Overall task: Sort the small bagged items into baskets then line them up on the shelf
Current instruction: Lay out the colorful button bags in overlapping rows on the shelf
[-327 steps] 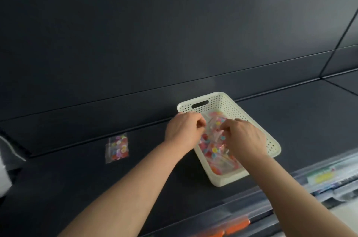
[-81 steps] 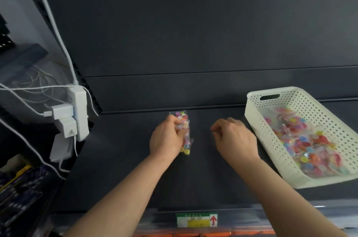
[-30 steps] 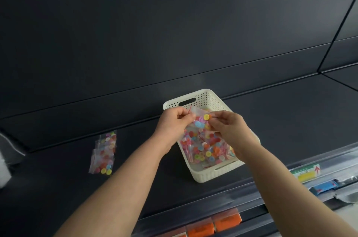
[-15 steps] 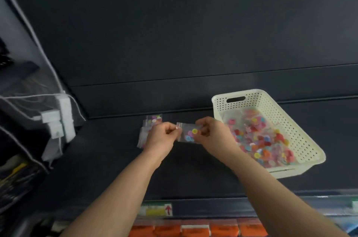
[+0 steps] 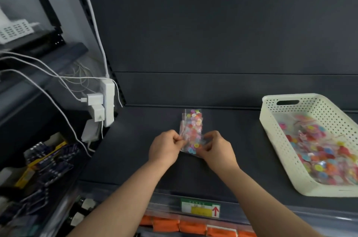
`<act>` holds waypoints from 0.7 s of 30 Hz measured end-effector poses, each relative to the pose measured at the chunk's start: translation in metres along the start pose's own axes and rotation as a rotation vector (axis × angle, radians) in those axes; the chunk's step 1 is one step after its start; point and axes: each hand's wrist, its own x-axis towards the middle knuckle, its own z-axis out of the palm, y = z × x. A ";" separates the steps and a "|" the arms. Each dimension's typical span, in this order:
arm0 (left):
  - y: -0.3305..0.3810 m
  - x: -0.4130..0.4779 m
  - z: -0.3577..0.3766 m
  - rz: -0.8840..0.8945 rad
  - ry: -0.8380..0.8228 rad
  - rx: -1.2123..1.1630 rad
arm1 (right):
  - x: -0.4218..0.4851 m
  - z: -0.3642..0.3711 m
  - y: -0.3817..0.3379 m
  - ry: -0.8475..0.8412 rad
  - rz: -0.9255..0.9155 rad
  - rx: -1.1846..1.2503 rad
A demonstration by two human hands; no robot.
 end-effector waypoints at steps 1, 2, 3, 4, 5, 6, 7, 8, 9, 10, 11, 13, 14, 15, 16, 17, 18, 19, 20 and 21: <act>0.000 0.003 0.001 0.016 -0.006 0.017 | 0.001 0.002 0.000 0.025 0.003 -0.010; 0.000 0.007 0.002 0.032 -0.012 0.038 | 0.002 0.004 -0.001 0.050 0.005 -0.020; -0.001 0.010 0.002 0.045 -0.016 0.059 | 0.003 0.006 -0.002 0.072 -0.001 -0.031; -0.003 0.013 0.003 0.057 -0.018 0.075 | 0.005 0.008 -0.003 0.093 -0.011 -0.042; -0.005 0.015 0.004 0.067 -0.023 0.084 | 0.005 0.010 -0.003 0.109 -0.020 -0.049; -0.007 0.016 0.004 0.076 -0.027 0.088 | 0.006 0.011 -0.004 0.119 -0.027 -0.055; -0.009 0.017 0.005 0.087 -0.031 0.091 | 0.007 0.013 -0.005 0.130 -0.032 -0.067; -0.012 0.018 0.005 0.098 -0.035 0.095 | 0.008 0.014 -0.006 0.140 -0.037 -0.088; -0.014 0.019 0.005 0.107 -0.040 0.103 | 0.008 0.015 -0.007 0.149 -0.044 -0.108; -0.016 0.019 0.005 0.111 -0.048 0.116 | 0.009 0.015 -0.008 0.155 -0.048 -0.119; -0.017 0.019 0.004 0.112 -0.057 0.131 | 0.010 0.016 -0.009 0.160 -0.051 -0.119; -0.018 0.021 0.002 0.103 -0.078 0.152 | 0.011 0.016 -0.011 0.159 -0.055 -0.137; -0.018 0.023 0.001 0.092 -0.088 0.154 | 0.011 0.016 -0.011 0.151 -0.056 -0.169; -0.018 0.024 0.000 0.080 -0.097 0.154 | 0.011 0.016 -0.011 0.139 -0.060 -0.208; -0.017 0.025 -0.001 0.070 -0.110 0.158 | 0.012 0.015 -0.011 0.124 -0.063 -0.243; -0.016 0.026 -0.002 0.062 -0.125 0.165 | 0.012 0.015 -0.011 0.113 -0.065 -0.264; -0.015 0.027 -0.003 0.050 -0.136 0.167 | 0.012 0.014 -0.012 0.102 -0.062 -0.269; -0.014 0.027 -0.004 0.036 -0.135 0.158 | 0.011 0.012 -0.013 0.096 -0.062 -0.262; -0.011 0.026 -0.006 0.024 -0.117 0.138 | 0.011 0.009 -0.014 0.090 -0.065 -0.258; -0.007 0.026 -0.007 0.028 -0.086 0.112 | 0.010 0.004 -0.016 0.090 -0.073 -0.261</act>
